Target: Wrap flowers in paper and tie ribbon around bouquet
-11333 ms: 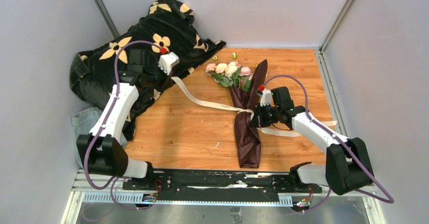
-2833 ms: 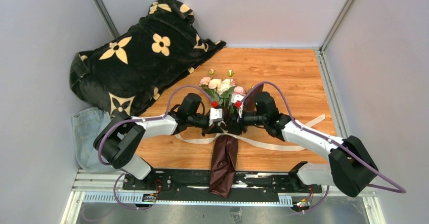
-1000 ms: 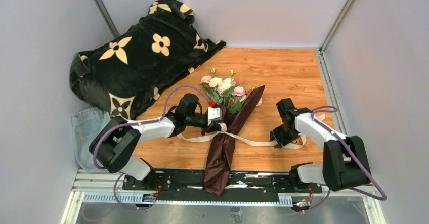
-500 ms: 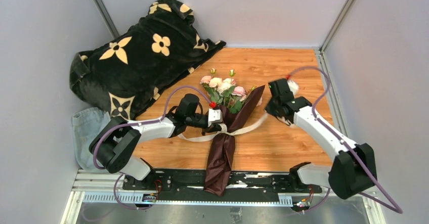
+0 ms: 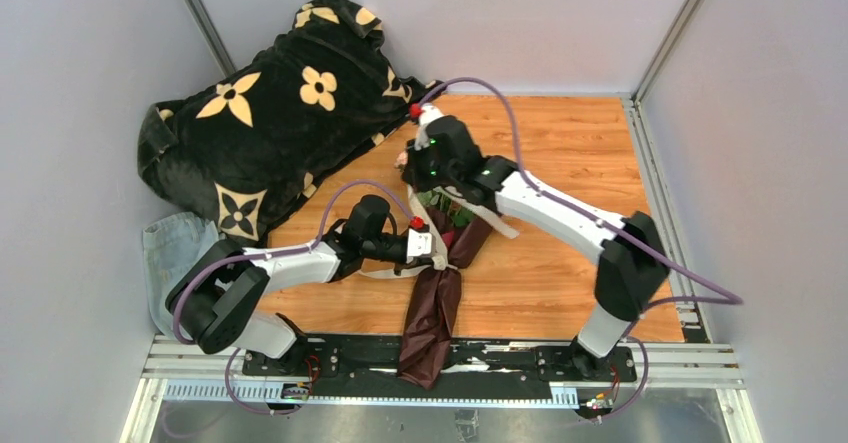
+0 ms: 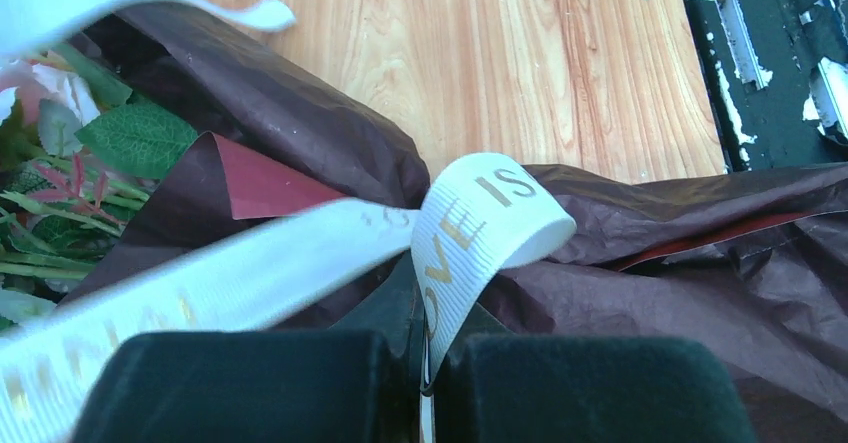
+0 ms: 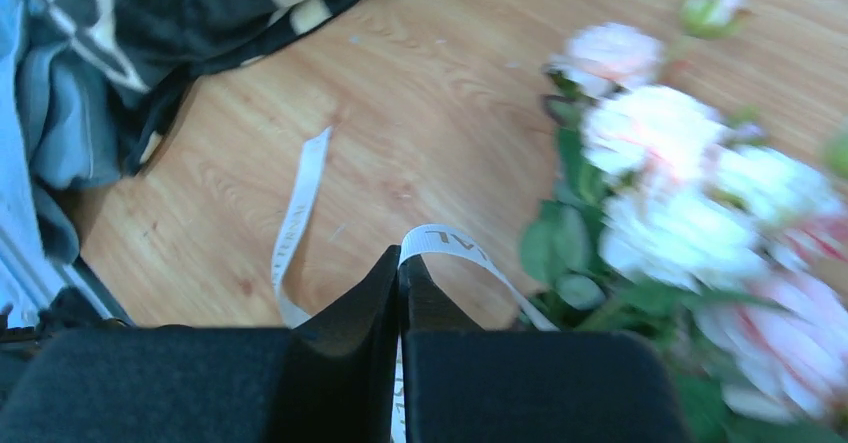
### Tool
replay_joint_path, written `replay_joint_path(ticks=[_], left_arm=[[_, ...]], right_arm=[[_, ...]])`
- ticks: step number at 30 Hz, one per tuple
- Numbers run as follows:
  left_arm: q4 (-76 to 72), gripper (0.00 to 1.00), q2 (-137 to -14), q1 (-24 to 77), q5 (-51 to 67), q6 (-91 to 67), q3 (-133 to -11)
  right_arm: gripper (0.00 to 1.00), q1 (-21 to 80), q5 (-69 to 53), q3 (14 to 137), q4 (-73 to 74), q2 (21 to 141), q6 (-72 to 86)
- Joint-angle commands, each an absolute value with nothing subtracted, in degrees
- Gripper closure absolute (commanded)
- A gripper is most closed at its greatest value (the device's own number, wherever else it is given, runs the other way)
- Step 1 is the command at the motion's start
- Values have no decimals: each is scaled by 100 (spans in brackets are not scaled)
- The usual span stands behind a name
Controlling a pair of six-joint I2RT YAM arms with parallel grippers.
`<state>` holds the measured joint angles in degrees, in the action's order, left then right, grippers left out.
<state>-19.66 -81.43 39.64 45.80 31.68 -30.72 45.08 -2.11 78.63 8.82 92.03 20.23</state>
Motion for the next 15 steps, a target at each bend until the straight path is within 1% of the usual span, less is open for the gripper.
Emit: replay_joint_path(ticks=[1,4,6,7,9,12,14,15], left_arm=[[-2141,100,-7962,4030,4559,3347,-2968],[-2142,100,-7934,4034,4527,3348,-2942],[-2144,100,-7928,4034,4511,3338,-2925],[-2140,100,-7928,4034,4523,3337,-2923],[-2144,100,-7923,4034,4561,3328,-2907],[-2144,100,-7945,4034,4604,3345,-2899],[-2145,100,-7946,4034,4609,3357,-2908],[-2145,100,-7943,4034,4614,3365,-2905]], right_arm=[[93,4858,-985,8652,1304,9932,1402],[83,4840,-1112,8847,1691,10147,1173],[80,4736,-1038,8901,1910,10105,958],[76,4624,-1276,8894,1997,10024,826],[64,4330,-2175,8682,1838,9789,468],[47,3884,-3071,8237,1255,9440,573],[29,3627,-3704,8012,877,9262,487],[25,3542,-3883,7898,704,9157,373]])
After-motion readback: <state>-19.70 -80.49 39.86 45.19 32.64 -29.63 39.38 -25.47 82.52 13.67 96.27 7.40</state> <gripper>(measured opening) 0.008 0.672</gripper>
